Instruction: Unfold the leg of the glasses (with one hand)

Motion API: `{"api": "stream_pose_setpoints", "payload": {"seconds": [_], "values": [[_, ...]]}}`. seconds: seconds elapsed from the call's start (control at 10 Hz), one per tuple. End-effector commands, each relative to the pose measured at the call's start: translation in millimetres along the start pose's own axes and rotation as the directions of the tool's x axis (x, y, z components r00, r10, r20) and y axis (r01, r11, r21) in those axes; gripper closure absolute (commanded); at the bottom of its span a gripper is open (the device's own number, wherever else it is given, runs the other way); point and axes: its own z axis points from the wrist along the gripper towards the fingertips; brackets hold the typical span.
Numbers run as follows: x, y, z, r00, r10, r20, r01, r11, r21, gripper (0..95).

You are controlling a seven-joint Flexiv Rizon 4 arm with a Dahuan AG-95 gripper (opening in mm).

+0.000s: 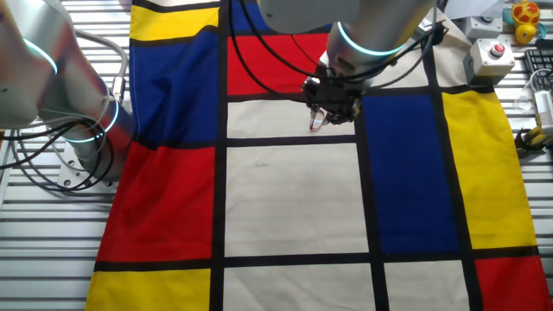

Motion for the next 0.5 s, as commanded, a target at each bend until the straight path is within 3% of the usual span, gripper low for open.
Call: {"api": "stream_pose_setpoints", "payload": {"seconds": [0.1,0.3,0.5], "values": [[-6.5,-7.5,12.2,1.0,0.015,-0.007,-0.015,1.0,0.001,76.0],[-11.5,-10.8,23.4,1.0,0.023,0.003,-0.023,1.0,0.0,76.0],[-12.0,-10.4,24.3,1.0,0.015,-0.004,-0.015,1.0,0.004,76.0]]}}
